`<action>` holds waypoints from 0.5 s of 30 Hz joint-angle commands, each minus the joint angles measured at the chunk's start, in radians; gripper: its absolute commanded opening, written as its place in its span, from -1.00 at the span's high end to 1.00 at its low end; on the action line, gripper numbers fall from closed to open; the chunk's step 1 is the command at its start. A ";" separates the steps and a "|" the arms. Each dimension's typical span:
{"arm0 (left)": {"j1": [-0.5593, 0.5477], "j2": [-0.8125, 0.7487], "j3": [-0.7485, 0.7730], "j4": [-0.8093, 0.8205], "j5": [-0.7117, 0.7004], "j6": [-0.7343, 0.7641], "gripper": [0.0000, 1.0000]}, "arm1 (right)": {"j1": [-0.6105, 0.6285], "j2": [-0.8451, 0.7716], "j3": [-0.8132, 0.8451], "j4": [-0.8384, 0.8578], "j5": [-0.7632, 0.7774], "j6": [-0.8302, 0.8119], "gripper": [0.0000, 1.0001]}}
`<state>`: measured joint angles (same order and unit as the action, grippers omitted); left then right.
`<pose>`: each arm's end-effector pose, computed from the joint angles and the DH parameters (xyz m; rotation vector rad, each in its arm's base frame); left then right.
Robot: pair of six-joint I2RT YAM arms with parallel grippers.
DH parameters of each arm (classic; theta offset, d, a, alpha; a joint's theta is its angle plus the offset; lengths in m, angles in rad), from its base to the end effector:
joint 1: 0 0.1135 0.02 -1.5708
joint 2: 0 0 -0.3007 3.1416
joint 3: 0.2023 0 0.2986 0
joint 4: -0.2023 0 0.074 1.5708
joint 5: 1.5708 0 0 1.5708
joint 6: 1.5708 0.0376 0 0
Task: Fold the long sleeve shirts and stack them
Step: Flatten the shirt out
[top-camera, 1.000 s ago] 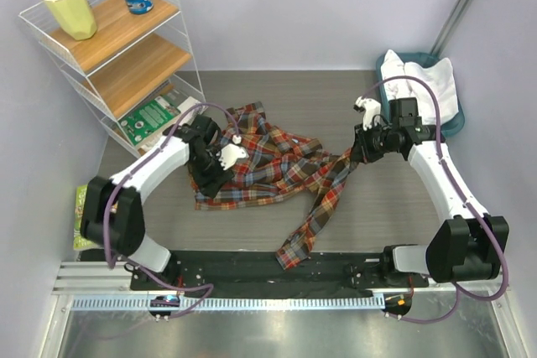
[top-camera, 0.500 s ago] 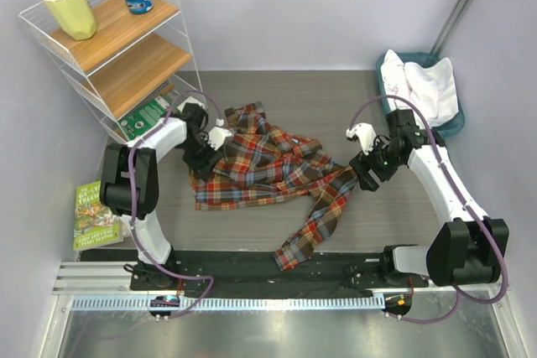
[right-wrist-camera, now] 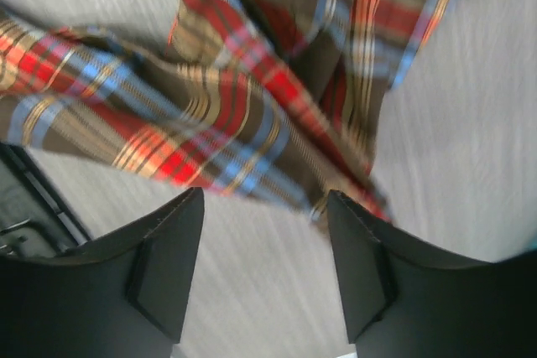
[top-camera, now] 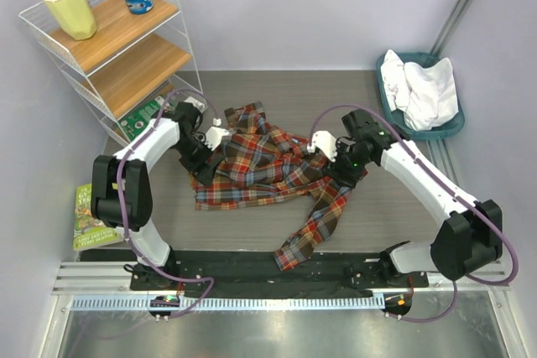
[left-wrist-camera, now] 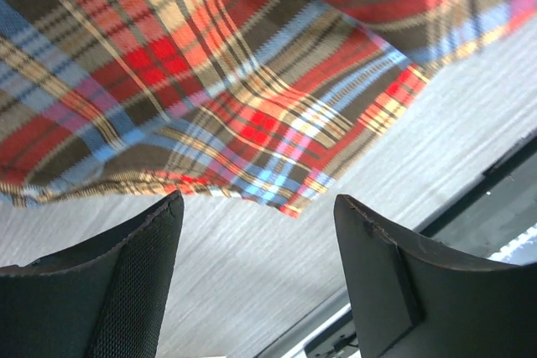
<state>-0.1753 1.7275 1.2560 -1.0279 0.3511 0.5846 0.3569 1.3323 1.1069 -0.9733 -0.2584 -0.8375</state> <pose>0.3548 -0.0760 0.2221 1.1156 2.7428 -0.4928 0.2661 0.1095 0.2960 -1.5799 2.2054 0.2207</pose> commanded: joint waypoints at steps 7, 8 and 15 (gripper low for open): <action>0.000 -0.074 -0.018 -0.049 0.049 -0.005 -0.46 | 0.071 0.082 0.002 0.140 0.105 -0.155 0.02; -0.001 -0.081 -0.024 -0.047 0.051 -0.005 -0.46 | 0.071 0.094 0.005 0.151 0.107 -0.163 0.02; 0.000 -0.095 -0.069 -0.024 0.054 -0.008 -0.47 | 0.074 0.151 -0.005 0.133 0.154 -0.229 0.21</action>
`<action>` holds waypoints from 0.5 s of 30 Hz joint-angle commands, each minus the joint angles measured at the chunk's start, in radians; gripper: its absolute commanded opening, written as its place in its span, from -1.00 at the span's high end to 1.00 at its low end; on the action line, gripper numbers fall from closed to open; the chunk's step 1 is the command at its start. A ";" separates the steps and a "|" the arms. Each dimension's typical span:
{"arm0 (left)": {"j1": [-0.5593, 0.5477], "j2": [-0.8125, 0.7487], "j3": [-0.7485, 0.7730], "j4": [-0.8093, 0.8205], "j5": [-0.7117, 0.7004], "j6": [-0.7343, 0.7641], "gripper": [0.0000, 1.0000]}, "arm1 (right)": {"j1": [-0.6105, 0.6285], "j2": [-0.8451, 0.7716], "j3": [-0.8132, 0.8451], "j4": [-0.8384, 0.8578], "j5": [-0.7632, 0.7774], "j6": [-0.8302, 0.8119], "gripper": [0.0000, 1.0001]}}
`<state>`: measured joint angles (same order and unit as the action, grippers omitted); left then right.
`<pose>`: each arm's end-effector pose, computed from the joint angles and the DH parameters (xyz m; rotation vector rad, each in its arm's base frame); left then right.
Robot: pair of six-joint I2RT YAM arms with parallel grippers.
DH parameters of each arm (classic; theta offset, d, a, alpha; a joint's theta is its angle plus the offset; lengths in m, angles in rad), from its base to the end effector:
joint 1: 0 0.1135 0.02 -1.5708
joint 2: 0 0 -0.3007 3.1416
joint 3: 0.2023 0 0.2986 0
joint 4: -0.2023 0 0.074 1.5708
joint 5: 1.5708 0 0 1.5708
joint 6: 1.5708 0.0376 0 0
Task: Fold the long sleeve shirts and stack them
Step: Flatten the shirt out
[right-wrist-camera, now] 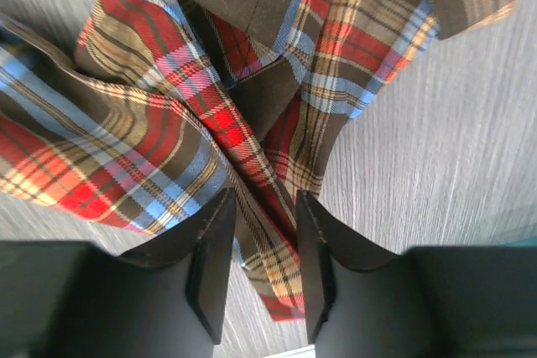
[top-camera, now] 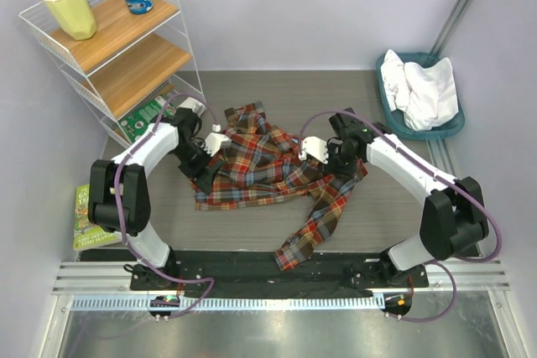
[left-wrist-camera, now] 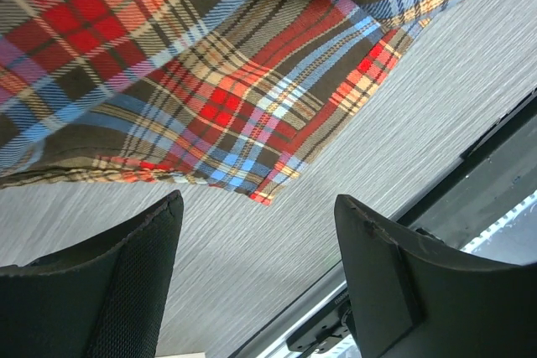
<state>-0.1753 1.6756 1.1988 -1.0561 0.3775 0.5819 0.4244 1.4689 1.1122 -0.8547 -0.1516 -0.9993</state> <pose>0.3353 -0.0735 0.2227 1.1114 2.7647 -0.5461 0.2925 0.1384 0.2627 -1.8279 2.0606 0.0587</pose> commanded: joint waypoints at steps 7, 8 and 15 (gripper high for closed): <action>0.003 -0.034 -0.022 0.015 0.005 0.007 -0.42 | 0.007 -0.077 -0.087 -0.032 0.063 -0.093 0.50; 0.005 -0.033 -0.024 0.015 0.006 0.007 -0.41 | 0.007 -0.096 -0.092 -0.050 0.063 -0.093 0.54; 0.011 -0.017 -0.036 0.024 -0.005 0.009 -0.29 | 0.007 -0.238 -0.124 -0.129 0.057 -0.110 0.84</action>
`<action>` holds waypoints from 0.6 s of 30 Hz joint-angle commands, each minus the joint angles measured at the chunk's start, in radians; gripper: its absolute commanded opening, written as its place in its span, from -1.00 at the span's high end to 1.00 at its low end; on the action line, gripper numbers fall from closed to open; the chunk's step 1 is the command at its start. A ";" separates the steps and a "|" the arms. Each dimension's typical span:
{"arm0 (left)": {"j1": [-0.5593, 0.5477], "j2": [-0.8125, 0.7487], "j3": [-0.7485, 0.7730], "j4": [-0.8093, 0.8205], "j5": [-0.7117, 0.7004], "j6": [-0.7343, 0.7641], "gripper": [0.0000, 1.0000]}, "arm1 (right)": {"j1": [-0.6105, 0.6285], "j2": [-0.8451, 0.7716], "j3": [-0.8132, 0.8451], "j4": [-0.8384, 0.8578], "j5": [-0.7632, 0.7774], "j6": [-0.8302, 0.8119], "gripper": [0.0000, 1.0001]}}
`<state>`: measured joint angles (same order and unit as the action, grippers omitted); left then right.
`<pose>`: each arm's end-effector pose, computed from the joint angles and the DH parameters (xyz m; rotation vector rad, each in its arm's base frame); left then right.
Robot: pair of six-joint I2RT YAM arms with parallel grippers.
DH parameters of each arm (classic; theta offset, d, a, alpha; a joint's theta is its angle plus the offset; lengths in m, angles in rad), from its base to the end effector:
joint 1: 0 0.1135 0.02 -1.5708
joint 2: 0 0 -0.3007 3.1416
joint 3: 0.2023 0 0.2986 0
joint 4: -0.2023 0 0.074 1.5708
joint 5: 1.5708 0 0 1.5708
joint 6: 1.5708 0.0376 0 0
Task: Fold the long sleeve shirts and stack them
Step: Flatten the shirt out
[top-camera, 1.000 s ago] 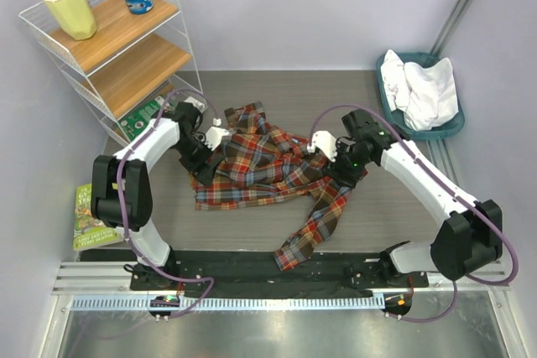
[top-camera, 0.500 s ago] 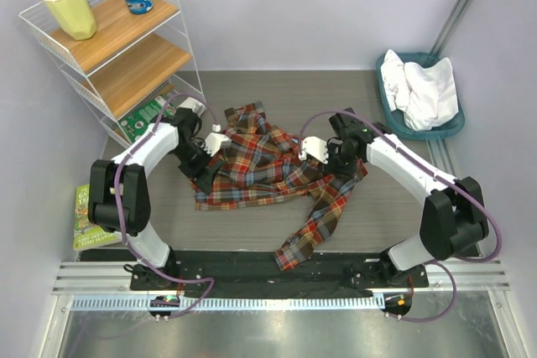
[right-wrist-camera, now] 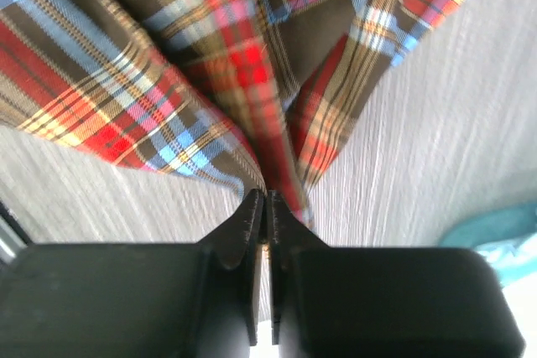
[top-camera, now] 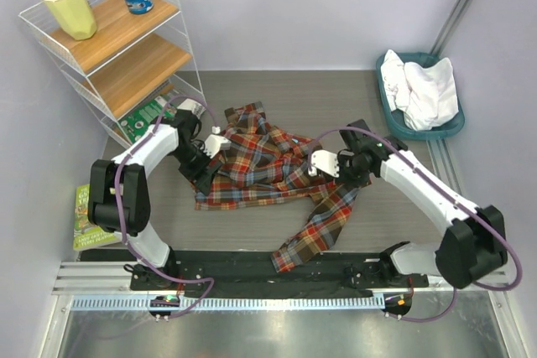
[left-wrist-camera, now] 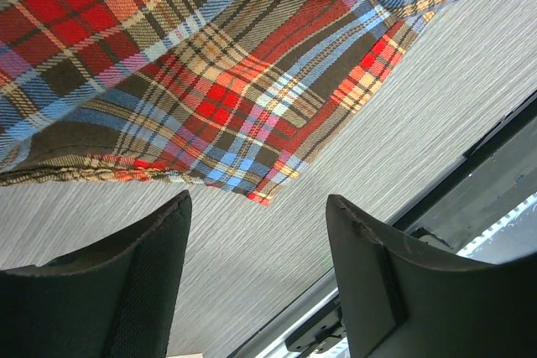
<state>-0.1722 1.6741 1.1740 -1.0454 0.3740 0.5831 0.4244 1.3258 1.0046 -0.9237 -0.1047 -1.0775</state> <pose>0.3319 -0.0717 0.2160 1.1099 2.7784 -0.5465 0.2528 0.1186 0.2643 -1.9280 2.0303 -0.0087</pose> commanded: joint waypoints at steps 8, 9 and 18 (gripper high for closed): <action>0.014 -0.086 -0.051 -0.076 0.029 0.153 -0.26 | 0.007 -0.168 -0.075 -0.070 0.005 -0.009 0.97; 0.014 -0.124 -0.062 -0.083 0.031 0.196 -0.28 | 0.005 -0.177 -0.078 -0.063 0.002 0.014 0.98; 0.002 -0.189 -0.169 -0.022 -0.027 0.303 -0.29 | 0.004 -0.220 -0.051 0.011 -0.006 0.165 0.97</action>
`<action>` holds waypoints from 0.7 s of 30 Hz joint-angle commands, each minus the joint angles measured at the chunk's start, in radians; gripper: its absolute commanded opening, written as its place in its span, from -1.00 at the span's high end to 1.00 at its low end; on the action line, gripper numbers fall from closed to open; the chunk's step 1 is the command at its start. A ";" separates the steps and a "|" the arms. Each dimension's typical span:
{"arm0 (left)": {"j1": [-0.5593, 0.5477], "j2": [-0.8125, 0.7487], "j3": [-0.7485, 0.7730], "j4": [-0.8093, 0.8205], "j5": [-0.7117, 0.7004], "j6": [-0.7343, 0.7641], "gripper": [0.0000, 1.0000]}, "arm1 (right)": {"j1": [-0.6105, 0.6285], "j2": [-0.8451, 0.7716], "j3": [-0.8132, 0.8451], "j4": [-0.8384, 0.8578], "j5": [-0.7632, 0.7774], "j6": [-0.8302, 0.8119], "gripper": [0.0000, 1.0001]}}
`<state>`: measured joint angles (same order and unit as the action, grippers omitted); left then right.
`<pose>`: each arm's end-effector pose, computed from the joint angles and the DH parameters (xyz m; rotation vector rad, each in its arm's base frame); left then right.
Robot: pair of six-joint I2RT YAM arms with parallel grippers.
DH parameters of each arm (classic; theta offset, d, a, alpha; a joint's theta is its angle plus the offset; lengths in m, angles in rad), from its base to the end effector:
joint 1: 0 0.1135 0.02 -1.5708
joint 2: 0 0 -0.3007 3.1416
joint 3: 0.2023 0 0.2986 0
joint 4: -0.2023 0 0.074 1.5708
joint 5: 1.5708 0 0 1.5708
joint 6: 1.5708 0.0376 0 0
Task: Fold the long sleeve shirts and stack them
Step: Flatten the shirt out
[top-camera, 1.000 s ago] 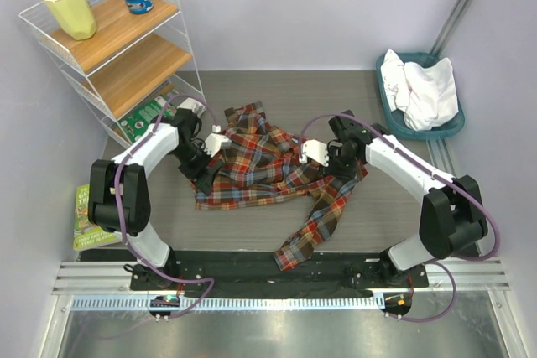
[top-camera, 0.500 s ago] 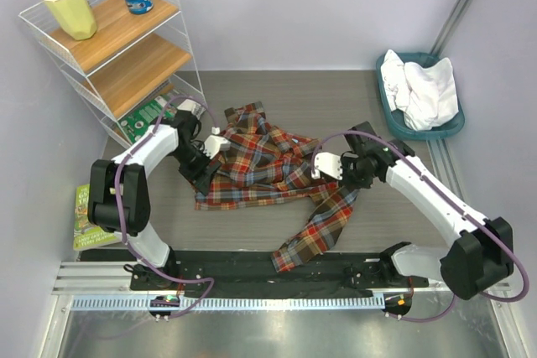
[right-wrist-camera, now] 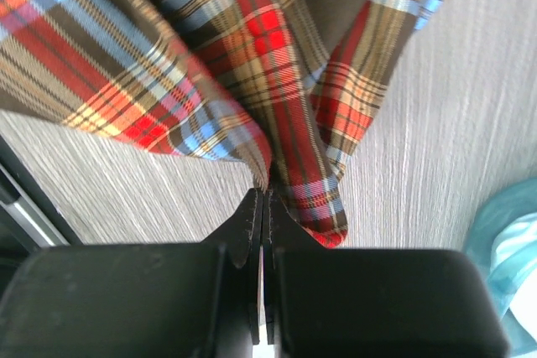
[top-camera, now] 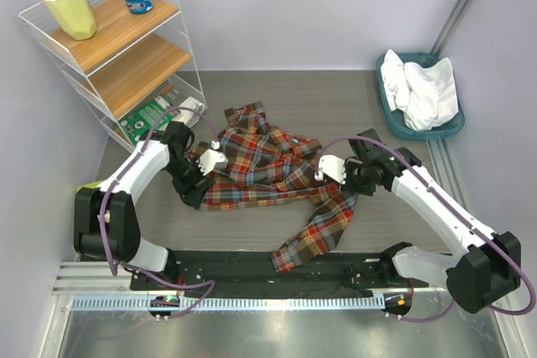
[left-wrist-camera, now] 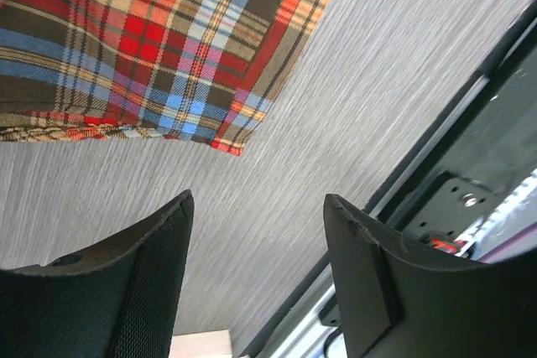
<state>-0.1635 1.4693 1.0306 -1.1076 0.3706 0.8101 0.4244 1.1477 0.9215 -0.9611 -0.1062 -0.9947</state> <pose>0.2765 -0.0594 0.2337 1.3894 2.6105 -0.5141 0.2141 0.1011 0.2773 -1.8093 2.0635 -0.0099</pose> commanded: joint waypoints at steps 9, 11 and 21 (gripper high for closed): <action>-0.119 0.037 -0.113 0.219 -0.107 0.049 -0.16 | -0.018 -0.092 0.033 0.082 -0.004 0.175 0.98; -0.139 0.051 -0.127 0.258 -0.116 0.038 -0.18 | -0.030 -0.097 0.025 0.096 -0.009 0.182 0.98; -0.251 0.120 -0.208 0.402 -0.209 0.018 -0.17 | -0.085 -0.115 0.019 0.136 -0.041 0.215 0.98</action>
<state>-0.3813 1.5566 0.8726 -0.8127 0.2035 0.8303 0.3592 1.0595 0.9218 -0.8745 -0.1184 -0.8108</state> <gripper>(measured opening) 0.593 0.020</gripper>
